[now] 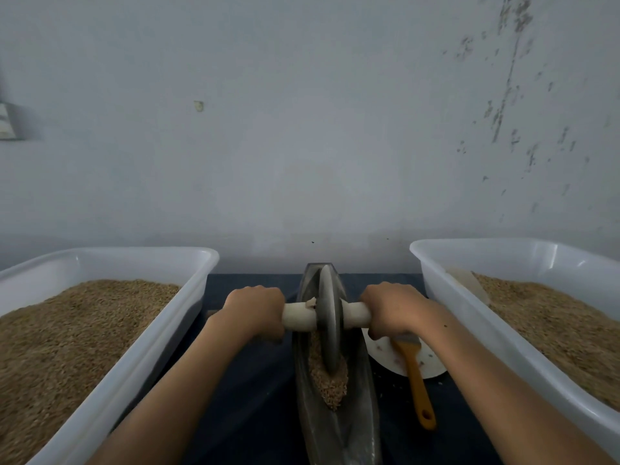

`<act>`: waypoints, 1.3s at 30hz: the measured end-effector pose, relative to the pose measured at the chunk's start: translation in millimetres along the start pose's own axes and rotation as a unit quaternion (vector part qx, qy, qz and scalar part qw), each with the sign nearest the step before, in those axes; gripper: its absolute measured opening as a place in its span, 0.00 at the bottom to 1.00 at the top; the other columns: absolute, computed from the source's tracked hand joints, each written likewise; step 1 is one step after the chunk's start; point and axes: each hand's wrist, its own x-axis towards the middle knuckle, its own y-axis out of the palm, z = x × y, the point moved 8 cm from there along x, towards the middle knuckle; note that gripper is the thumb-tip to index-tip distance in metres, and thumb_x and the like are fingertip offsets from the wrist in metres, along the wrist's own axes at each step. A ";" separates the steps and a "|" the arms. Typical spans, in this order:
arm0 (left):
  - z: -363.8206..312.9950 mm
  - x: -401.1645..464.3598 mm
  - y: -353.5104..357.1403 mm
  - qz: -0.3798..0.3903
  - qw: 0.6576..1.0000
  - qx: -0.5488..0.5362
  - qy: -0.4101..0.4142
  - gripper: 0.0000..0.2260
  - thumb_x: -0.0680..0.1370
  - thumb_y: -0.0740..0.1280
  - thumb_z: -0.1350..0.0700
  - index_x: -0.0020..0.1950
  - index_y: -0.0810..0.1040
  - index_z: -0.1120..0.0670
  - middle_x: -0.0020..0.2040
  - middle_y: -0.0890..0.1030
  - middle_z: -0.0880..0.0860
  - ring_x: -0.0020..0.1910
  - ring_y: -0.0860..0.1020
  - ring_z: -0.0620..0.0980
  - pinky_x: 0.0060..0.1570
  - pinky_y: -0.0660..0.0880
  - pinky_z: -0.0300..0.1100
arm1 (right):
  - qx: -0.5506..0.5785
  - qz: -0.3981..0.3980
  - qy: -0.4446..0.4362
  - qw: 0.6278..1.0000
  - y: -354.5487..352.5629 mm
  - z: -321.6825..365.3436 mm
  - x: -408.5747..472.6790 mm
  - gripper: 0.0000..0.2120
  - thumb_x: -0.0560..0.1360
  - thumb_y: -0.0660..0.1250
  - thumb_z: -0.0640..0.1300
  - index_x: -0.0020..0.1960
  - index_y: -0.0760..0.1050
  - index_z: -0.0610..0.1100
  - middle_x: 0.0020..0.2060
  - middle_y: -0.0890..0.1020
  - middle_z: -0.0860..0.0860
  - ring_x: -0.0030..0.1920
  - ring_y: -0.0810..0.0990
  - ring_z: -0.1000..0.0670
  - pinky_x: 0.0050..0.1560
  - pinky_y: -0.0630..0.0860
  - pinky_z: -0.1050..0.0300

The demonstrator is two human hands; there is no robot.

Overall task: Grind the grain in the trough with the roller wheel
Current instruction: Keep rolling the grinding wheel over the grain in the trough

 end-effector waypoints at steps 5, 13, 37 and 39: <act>0.3 0.3 3.4 0.027 0.999 -0.017 0.004 0.20 0.70 0.72 0.48 0.59 0.75 0.52 0.45 0.77 0.49 0.44 0.76 0.49 0.43 0.70 0.43 | 0.019 0.035 0.007 0.999 4.6 -1.3 -0.3 0.18 0.70 0.72 0.45 0.59 0.75 0.45 0.42 0.78 0.50 0.42 0.78 0.50 0.34 0.68 0.61; -3.3 -2.6 -17.1 -0.163 0.986 0.014 -0.025 0.10 0.75 0.65 0.52 0.56 0.74 0.50 0.50 0.78 0.51 0.49 0.77 0.52 0.42 0.66 0.43 | -0.001 -0.140 0.026 0.990 -11.5 0.2 2.3 0.09 0.75 0.65 0.44 0.55 0.75 0.48 0.48 0.81 0.49 0.46 0.79 0.48 0.42 0.67 0.56; -5.8 -4.2 -17.2 -0.167 0.985 0.024 -0.027 0.12 0.75 0.66 0.51 0.57 0.74 0.50 0.51 0.78 0.51 0.50 0.77 0.51 0.42 0.66 0.42 | 0.010 -0.140 0.022 0.990 -8.4 -2.3 5.1 0.08 0.75 0.65 0.44 0.54 0.75 0.49 0.49 0.81 0.50 0.48 0.79 0.48 0.42 0.66 0.56; -3.9 -1.2 -11.3 -0.107 0.994 0.024 -0.014 0.14 0.74 0.68 0.51 0.59 0.74 0.52 0.52 0.78 0.51 0.50 0.77 0.51 0.43 0.67 0.42 | 0.000 -0.090 0.016 0.996 -5.4 -2.6 4.9 0.12 0.74 0.67 0.44 0.57 0.75 0.47 0.50 0.81 0.49 0.48 0.79 0.48 0.42 0.67 0.57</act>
